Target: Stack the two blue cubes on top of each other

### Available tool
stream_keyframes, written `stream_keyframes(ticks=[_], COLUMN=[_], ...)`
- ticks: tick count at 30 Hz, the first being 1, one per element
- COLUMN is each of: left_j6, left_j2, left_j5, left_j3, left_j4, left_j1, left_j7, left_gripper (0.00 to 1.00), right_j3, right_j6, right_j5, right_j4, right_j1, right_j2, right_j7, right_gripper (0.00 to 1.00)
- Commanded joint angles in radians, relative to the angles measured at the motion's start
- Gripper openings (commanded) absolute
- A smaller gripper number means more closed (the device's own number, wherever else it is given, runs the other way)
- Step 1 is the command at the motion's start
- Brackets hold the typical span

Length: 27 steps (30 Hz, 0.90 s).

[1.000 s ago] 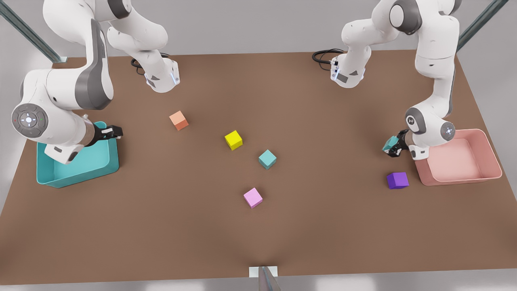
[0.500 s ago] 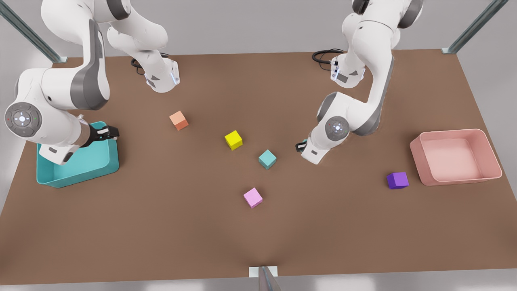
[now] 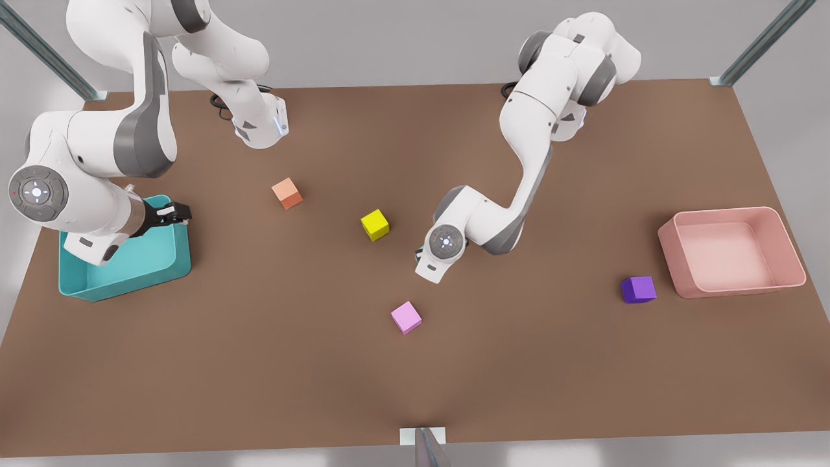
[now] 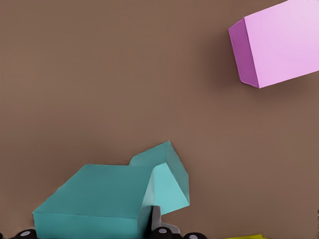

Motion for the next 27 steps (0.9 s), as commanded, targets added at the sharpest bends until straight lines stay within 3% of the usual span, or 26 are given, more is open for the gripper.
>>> stream_keyframes(ticks=[1,5,23,24,25,26,27], left_j6=[0.006,0.057,0.132,0.132,0.132,0.132,0.132], left_j2=[0.005,0.002,0.006,0.006,0.009,0.011,0.011], left_j5=[-0.015,-0.028,-0.027,-0.027,-0.027,-0.027,-0.027], left_j3=[-0.010,-0.016,-0.018,-0.018,-0.018,-0.018,-0.018], left_j4=[-0.001,-0.064,-0.069,-0.069,-0.070,-0.073,-0.073], left_j1=[0.000,-0.030,-0.037,-0.035,-0.035,-0.035,-0.037], left_j7=[-0.223,-0.238,-0.250,-0.249,-0.247,-0.247,-0.247], left_gripper=[0.53,0.54,0.55,0.59,0.72,1.00,1.00], right_j3=[0.000,0.000,0.003,0.003,0.003,0.003,0.003], right_j6=[-0.002,-0.002,-0.002,-0.004,-0.005,-0.007,-0.016], right_j5=[0.002,0.000,0.002,0.002,0.002,0.002,0.002], right_j4=[0.000,0.000,0.016,0.016,0.016,0.014,0.014], right_j1=[0.000,0.000,0.005,0.005,0.005,0.006,0.005], right_j2=[-0.001,-0.001,0.014,0.014,0.016,0.016,0.016], right_j7=[-0.010,-0.009,-0.007,-0.007,-0.007,-0.007,-0.009], right_gripper=[1.00,1.00,1.00,1.00,1.00,1.00,1.00])
